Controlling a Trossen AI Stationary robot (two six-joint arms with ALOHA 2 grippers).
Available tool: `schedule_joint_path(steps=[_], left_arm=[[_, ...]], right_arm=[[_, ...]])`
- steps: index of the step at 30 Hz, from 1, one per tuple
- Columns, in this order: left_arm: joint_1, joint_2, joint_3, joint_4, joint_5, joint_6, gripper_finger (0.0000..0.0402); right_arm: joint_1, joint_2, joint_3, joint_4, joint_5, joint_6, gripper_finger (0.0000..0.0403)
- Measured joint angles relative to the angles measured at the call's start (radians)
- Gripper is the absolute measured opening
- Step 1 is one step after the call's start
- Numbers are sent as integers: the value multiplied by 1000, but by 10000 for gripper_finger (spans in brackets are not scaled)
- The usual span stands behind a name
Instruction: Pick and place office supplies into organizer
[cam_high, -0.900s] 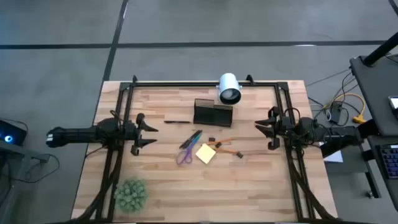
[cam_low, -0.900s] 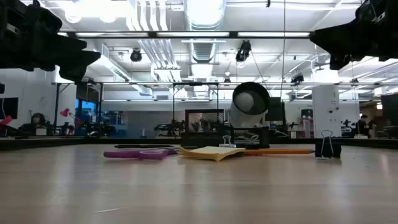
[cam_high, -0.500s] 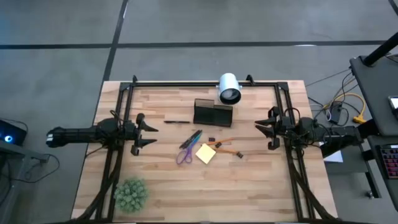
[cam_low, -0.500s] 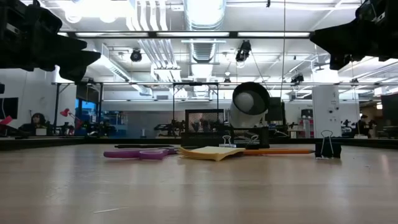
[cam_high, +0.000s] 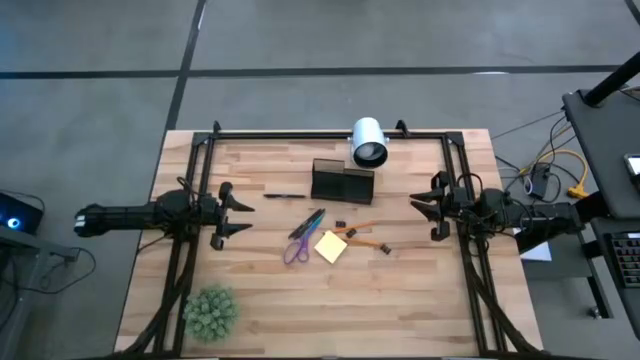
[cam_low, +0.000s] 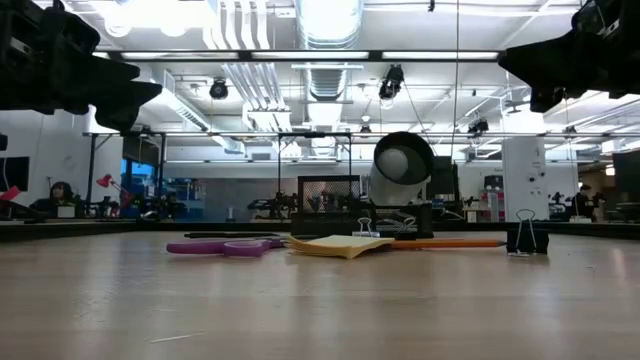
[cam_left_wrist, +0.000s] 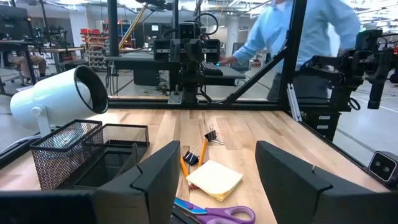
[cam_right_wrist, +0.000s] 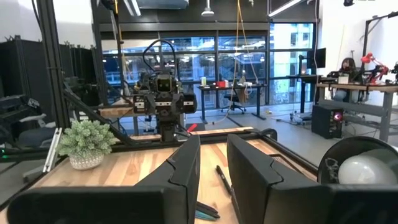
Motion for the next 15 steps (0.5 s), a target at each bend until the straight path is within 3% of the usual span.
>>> schedule_joint_path(steps=[15], left_arm=[[0,0,0,0,0,0,195]], right_arm=[[0,0,0,0,0,4,73]])
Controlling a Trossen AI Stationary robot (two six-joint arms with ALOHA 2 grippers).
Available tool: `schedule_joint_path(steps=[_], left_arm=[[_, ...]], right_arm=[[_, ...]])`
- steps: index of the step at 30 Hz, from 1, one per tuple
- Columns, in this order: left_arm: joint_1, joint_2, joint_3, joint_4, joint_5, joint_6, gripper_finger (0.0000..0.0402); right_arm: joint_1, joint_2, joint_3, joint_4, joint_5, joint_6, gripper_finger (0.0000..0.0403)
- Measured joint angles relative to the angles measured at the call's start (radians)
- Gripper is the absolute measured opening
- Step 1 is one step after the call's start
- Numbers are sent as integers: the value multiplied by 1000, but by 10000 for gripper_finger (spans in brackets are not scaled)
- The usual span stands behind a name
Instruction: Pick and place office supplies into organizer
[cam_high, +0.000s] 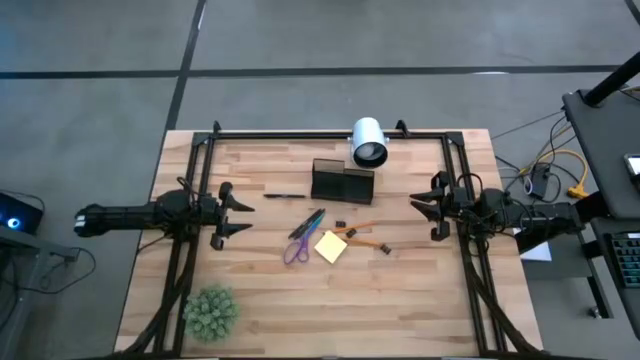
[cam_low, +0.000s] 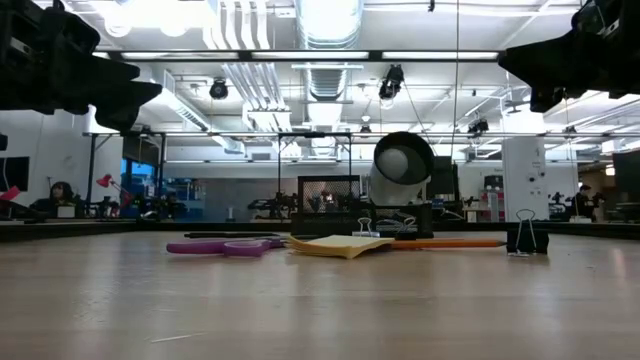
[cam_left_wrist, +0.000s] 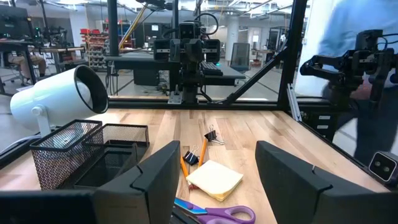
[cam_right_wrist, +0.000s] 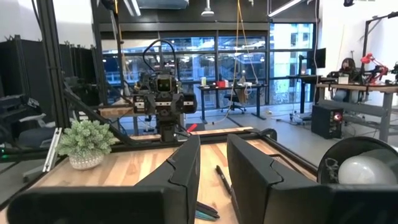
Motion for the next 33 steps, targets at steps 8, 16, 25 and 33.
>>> schedule_joint_path(steps=[8,16,25,33], left_arm=[[0,0,0,0,0,0,195],[0,0,0,0,0,0,195],[0,0,0,0,0,0,195],[0,0,0,0,0,0,195]], right_arm=[[0,0,0,0,0,3,73],[0,0,0,0,0,-4,73],[0,0,0,13,0,59,73],[0,0,0,230,2,459,73]])
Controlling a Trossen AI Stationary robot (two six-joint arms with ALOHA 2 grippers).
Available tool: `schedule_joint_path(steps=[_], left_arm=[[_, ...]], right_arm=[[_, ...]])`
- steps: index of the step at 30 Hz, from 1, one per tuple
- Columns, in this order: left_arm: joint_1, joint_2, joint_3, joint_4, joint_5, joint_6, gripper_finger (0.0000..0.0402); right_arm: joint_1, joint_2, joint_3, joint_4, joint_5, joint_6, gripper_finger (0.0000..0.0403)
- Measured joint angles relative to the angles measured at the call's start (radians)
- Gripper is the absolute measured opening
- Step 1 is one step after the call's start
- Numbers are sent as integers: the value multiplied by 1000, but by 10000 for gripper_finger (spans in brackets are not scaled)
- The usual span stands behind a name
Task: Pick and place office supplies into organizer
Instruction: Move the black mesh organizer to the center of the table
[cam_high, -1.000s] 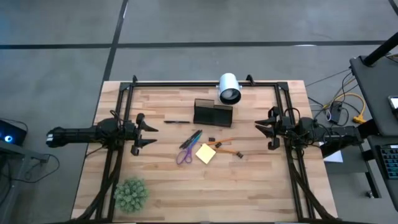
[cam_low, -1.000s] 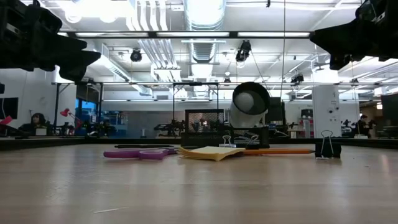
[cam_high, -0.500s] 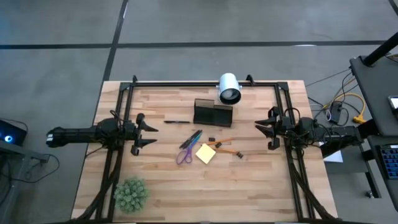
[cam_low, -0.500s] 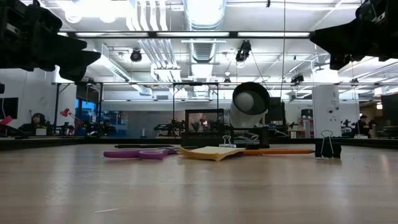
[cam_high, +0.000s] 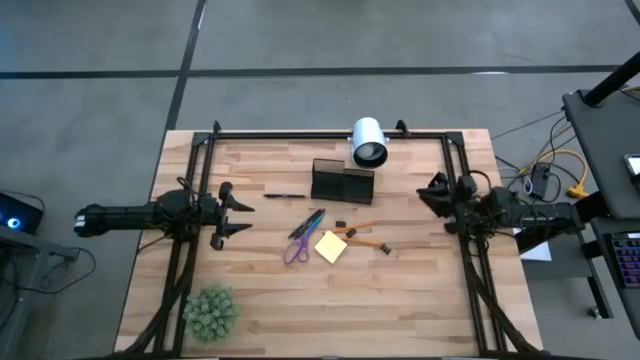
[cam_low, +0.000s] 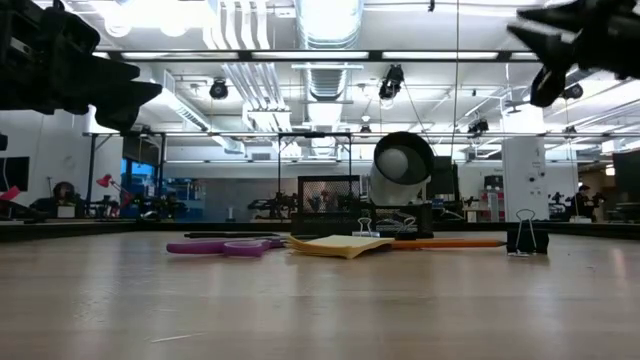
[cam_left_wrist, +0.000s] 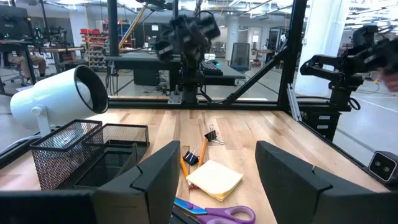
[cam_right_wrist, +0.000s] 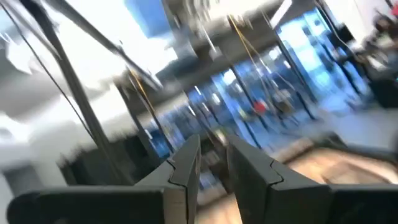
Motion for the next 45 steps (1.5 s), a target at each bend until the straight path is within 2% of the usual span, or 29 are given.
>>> schedule_joint_path(steps=[5,9,12,18,20,23,28,30,32,35,37,39,41,45], left_arm=[[0,0,0,0,0,0,195],[0,0,0,0,0,0,195],[0,0,0,0,0,0,195],[0,0,0,0,0,0,195],[0,0,0,0,0,0,195],[0,0,0,0,0,0,195],[0,0,0,2,0,-10,195],[0,0,0,16,0,-118,195],[0,-1,0,64,0,-312,195],[0,1,0,255,-8,-714,195],[1,0,0,405,-49,-912,195],[1,-1,0,514,-80,-958,195],[2,-2,0,605,-82,-919,195],[2,0,0,685,-87,-903,195]], right_arm=[[1,64,1,262,0,-15,73],[1,197,10,290,-1,98,73],[12,362,47,289,-9,226,73],[28,740,255,285,-75,379,73],[27,854,327,270,-91,384,73],[27,992,435,214,-116,398,73],[27,1185,600,149,-222,371,73],[27,1248,672,152,-294,381,73],[27,1310,752,153,-388,382,73],[27,1393,875,150,-499,385,73],[24,1450,966,152,-551,427,73],[8,1507,1067,134,-612,430,73],[-23,1561,1171,51,-695,418,73],[-79,1672,1381,-140,-821,336,73]])
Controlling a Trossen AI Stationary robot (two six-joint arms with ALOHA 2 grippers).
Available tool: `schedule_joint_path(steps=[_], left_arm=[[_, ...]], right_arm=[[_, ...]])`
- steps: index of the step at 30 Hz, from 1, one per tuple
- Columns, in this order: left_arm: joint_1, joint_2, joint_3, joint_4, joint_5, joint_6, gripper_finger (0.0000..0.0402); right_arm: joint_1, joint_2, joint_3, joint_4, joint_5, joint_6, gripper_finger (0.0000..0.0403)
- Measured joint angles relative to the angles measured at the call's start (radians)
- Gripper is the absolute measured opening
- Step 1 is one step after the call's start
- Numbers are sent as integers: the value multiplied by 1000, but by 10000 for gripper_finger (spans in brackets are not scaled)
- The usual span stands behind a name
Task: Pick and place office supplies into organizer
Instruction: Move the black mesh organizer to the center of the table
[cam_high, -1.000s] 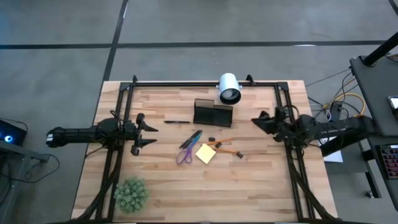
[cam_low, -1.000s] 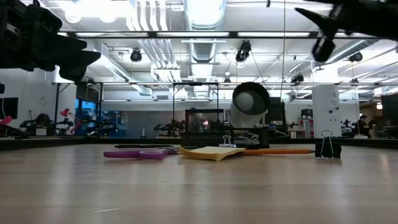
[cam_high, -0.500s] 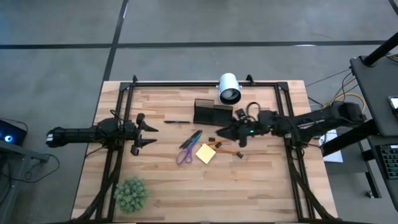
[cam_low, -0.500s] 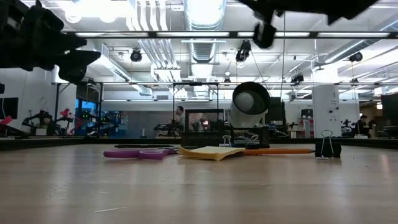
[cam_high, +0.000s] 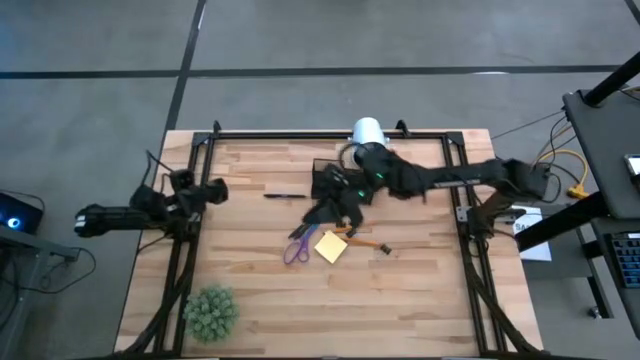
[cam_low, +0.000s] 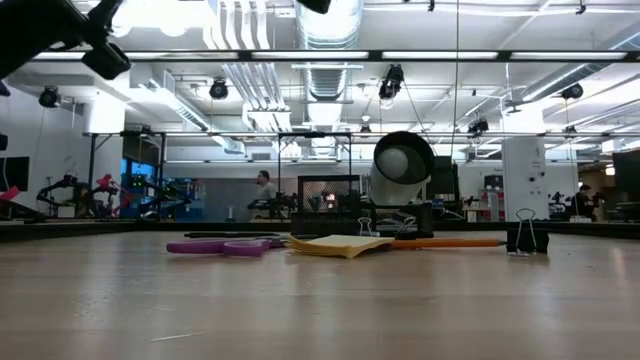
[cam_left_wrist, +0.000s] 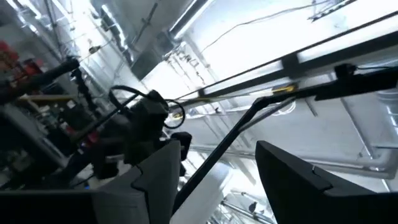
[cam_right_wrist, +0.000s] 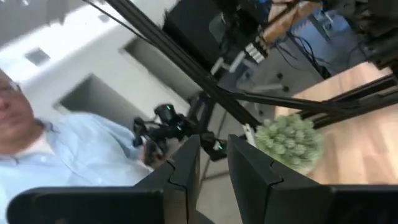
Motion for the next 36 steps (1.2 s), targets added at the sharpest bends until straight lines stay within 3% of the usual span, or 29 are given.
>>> schedule_joint_path(steps=[2,4,6,8,11,15,19,24,27,36], left_arm=[[0,-3,1,5,-2,31,195],[0,-2,4,-25,3,88,195],[0,-2,12,-87,13,187,195],[0,-2,31,-192,12,287,195],[-1,0,69,-414,-12,409,195],[0,3,103,-714,-47,609,195],[0,-1,112,-889,-71,746,195],[0,-2,110,-940,-78,781,195],[0,-2,109,-952,-79,783,195],[0,-2,109,-949,-85,798,195]], right_arm=[[-21,50,106,-181,-19,-76,72],[-44,93,210,-473,5,-226,68],[-66,135,328,-807,154,-421,64],[-79,185,436,-1074,375,-577,60],[-84,257,552,-1275,595,-726,60],[-81,365,657,-1376,664,-833,77],[-96,475,742,-1439,707,-924,114],[-104,574,827,-1494,847,-1047,177],[-122,603,856,-1490,873,-1097,206],[-198,643,875,-1510,892,-1065,219]])
